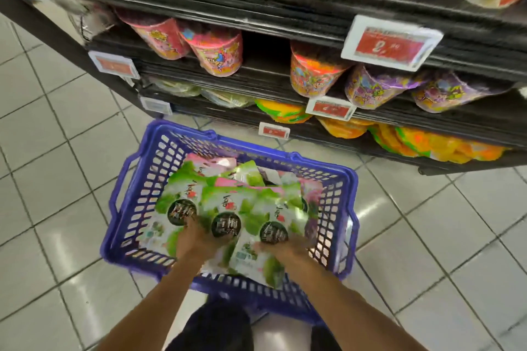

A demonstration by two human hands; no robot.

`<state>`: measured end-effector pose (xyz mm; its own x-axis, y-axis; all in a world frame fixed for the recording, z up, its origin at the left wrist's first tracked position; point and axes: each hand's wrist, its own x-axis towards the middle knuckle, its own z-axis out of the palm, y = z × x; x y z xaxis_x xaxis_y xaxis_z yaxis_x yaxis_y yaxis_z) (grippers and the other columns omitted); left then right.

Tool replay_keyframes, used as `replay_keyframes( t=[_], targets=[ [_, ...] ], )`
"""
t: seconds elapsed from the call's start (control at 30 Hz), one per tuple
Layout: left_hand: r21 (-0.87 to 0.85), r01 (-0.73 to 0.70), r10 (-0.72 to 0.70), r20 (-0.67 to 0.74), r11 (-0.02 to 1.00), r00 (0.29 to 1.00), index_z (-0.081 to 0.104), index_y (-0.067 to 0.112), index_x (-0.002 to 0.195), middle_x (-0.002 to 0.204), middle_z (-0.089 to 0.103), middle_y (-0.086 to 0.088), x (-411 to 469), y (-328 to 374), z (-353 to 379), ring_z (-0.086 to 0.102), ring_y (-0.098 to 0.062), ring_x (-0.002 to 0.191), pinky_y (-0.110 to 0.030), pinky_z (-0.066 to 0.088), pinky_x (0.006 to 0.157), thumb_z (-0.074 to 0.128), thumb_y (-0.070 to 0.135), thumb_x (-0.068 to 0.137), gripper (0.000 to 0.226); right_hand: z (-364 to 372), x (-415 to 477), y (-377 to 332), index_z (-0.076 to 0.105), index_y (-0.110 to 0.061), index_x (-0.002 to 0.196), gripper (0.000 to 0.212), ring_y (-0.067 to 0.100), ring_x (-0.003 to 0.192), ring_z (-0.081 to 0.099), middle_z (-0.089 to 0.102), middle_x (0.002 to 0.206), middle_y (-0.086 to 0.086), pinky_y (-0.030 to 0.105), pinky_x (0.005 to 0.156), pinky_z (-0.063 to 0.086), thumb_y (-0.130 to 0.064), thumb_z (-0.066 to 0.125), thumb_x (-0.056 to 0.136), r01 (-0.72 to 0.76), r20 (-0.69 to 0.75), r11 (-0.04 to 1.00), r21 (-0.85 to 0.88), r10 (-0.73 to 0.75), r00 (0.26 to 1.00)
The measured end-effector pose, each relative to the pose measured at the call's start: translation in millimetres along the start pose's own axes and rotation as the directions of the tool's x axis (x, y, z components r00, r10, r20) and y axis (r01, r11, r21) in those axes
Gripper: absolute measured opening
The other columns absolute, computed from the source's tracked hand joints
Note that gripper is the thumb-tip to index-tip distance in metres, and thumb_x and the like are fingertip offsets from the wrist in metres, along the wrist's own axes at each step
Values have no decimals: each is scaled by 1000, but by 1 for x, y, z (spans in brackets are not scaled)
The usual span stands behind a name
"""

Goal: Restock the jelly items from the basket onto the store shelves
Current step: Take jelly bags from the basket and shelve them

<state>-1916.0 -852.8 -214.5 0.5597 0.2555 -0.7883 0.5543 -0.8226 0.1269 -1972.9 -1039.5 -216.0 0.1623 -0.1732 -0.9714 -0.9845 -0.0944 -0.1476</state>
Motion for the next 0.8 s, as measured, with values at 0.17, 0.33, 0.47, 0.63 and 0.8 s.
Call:
replay_keyframes(
  t=[0.17,0.33,0.47,0.63,0.8],
  targets=[
    [-287,40,-23,62,957,998,70,10,85,82,74,-13,-18,-5,-6,71,-30,81,-38,59,70,90,30,66,34,9,-27,19,19,3,149,125,26,124,57,59,135,12,27,96,45,-42,92,57,102,-255,994,-35,-108,961],
    [-636,2,79,98,772,992,69,21,85,72,75,6,-79,-8,-50,70,-17,76,-21,50,56,83,6,73,24,-22,-93,31,53,-11,126,85,23,107,66,70,115,4,45,95,54,-12,95,52,326,-337,905,275,-227,914],
    [-738,-62,299,194,671,934,66,16,114,103,76,-5,-154,4,-118,72,-23,96,-30,58,72,87,14,66,53,-61,-182,17,63,-14,118,73,25,101,70,75,105,4,47,88,58,-5,95,53,422,-243,782,460,-346,906],
    [-708,-172,454,229,685,861,52,14,135,124,67,-11,-260,41,-223,61,-30,118,-52,46,103,98,41,33,116,-102,-321,-22,64,-25,110,79,10,92,72,76,99,-7,20,71,57,-33,94,37,529,-155,706,470,-524,837],
    [-706,-351,610,145,616,779,60,19,120,107,75,-2,-362,81,-327,70,-20,101,-28,56,81,100,23,37,93,-138,-446,-60,61,-21,118,72,13,94,72,76,105,-1,20,67,56,-16,92,53,633,-174,572,522,-655,735]
  ],
)
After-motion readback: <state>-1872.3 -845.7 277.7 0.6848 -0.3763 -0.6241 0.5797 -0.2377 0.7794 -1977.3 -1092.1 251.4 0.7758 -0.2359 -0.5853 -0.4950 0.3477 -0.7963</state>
